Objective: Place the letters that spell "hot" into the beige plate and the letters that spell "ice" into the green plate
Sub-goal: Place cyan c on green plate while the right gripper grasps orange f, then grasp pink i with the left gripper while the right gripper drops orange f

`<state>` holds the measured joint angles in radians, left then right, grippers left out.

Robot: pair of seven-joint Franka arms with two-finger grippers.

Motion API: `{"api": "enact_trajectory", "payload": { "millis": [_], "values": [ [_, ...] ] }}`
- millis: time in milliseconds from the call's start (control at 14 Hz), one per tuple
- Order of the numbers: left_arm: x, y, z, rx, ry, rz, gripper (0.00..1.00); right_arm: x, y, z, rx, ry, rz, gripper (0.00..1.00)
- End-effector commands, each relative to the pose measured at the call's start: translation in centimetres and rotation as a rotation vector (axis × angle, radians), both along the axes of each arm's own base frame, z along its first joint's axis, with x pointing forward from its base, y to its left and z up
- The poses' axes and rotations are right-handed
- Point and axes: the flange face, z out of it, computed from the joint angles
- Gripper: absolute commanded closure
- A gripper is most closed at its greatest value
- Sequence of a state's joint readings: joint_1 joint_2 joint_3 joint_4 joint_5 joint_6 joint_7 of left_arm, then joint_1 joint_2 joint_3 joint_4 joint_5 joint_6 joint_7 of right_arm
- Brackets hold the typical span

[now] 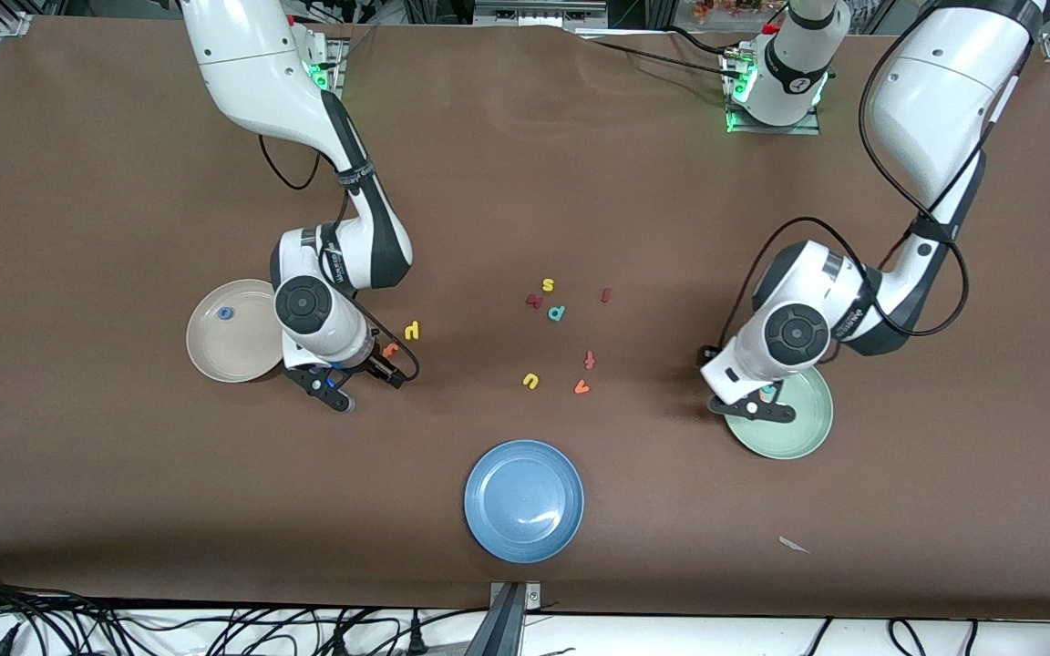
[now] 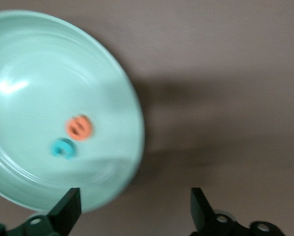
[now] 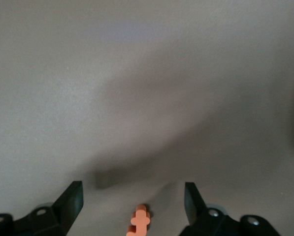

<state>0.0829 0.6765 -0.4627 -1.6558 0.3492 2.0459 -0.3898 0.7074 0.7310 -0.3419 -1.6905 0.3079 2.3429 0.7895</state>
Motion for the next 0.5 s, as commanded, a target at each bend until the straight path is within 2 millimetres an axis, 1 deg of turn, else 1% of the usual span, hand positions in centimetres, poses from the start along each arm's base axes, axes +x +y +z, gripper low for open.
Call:
{"api": "enact_trajectory", "payload": {
  "millis": [0,143,215,286,358,430],
  "values": [
    [-2.6,-4.7,1.8,-0.017,0.034,0.05,0.0,-0.7,2.2,-0.2,0.035,0.021,-0.01,0.15],
    [-5.6,-9.1,1.9,-0.041,0.062,0.015,0.0,-0.8,2.4,-0.3,0.04,0.023,-0.014,0.17],
    [-7.0,-10.9,1.7,-0.05,0.073,-0.02,0.0,-1.0,2.5,-0.4,0.04,0.026,-0.007,0.21],
    [-8.4,-12.4,1.2,-0.057,0.081,-0.053,0.0,-1.0,2.3,-0.6,0.038,0.03,-0.004,0.27],
    [-9.8,-13.8,0.3,-0.069,0.078,-0.072,0.0,-1.0,2.1,-0.6,0.037,0.033,-0.005,0.27],
    [-11.1,-14.4,-1.0,-0.086,0.068,-0.071,0.01,-1.0,2.1,-0.7,0.036,0.034,-0.004,0.27]
  ]
}}
